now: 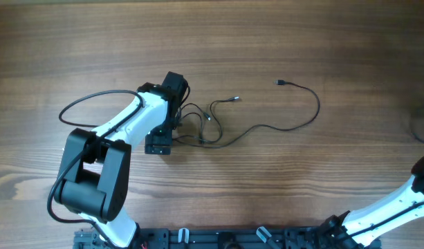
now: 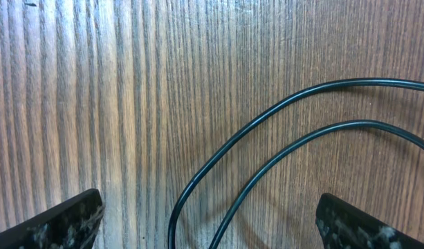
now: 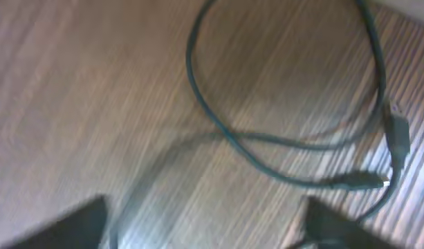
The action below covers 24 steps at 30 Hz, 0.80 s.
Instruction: Untangle cables
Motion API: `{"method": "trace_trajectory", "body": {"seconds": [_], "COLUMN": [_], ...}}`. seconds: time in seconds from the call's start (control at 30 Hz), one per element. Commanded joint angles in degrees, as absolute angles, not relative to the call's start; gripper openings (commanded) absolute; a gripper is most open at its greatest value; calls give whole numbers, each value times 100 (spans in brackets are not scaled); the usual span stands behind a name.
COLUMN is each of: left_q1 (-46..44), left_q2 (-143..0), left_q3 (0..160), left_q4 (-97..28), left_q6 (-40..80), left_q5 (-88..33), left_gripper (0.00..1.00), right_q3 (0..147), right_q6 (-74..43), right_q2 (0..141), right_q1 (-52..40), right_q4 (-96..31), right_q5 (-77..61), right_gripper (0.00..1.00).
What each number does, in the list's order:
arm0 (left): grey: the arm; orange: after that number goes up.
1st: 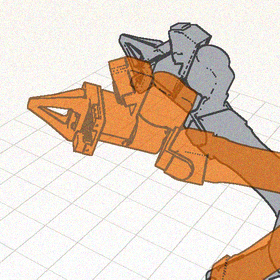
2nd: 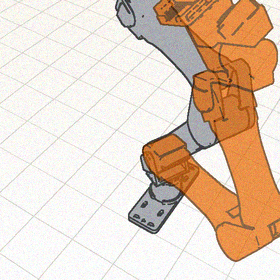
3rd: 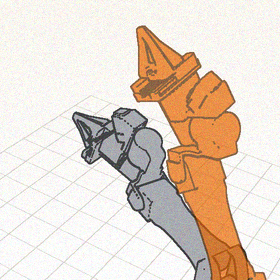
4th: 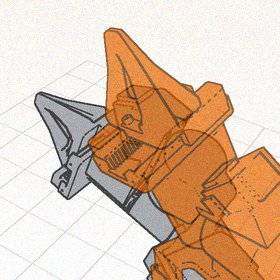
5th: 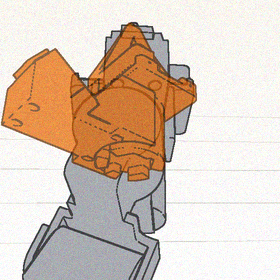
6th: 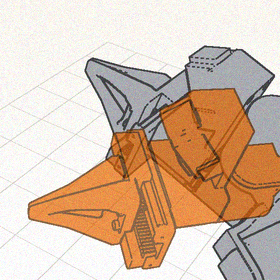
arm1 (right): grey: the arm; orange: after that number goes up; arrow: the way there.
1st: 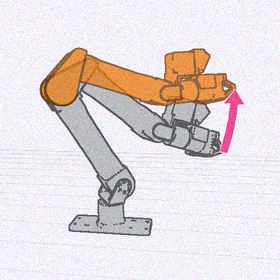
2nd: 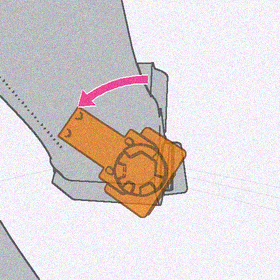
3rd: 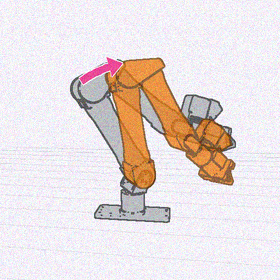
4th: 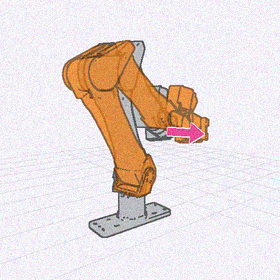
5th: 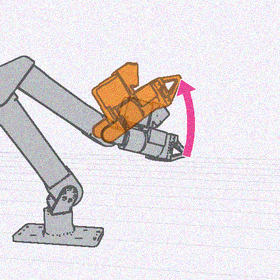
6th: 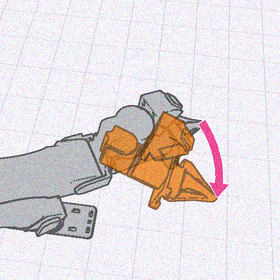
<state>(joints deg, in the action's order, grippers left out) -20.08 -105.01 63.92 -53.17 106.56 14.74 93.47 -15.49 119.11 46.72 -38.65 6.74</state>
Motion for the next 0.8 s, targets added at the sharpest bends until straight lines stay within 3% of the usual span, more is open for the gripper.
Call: {"method": "trace_trajectory", "body": {"seconds": [0.0,0.23,0.4,0.57,0.77], "left_q1": [-1964,-1964,-1964,-1964,-1925], "left_q2": [-10575,-10575,-10575,-10575,-10525], "left_q3": [6410,6410,6410,6410,6414], "left_q4": [-5343,-5341,-5343,-5317,-5304], "left_q6": [10630,10630,10630,10632,10252], "left_q5": [1616,1614,1614,1614,1013], "left_gripper": [100,100,100,100,100], "right_q3": [9310,9310,9310,9308,9284], "right_q6": [-2222,-2611,-2729,-2851,-2799], "right_q2": [11983,10567,9354,9126,9478], "right_q1": [4694,4633,4112,2908,1070], "right_q4": [-4082,-4289,-4818,-5618,-6617], "right_q5": [891,963,550,-445,-650], "right_gripper": [100,100,100,100,100]}}
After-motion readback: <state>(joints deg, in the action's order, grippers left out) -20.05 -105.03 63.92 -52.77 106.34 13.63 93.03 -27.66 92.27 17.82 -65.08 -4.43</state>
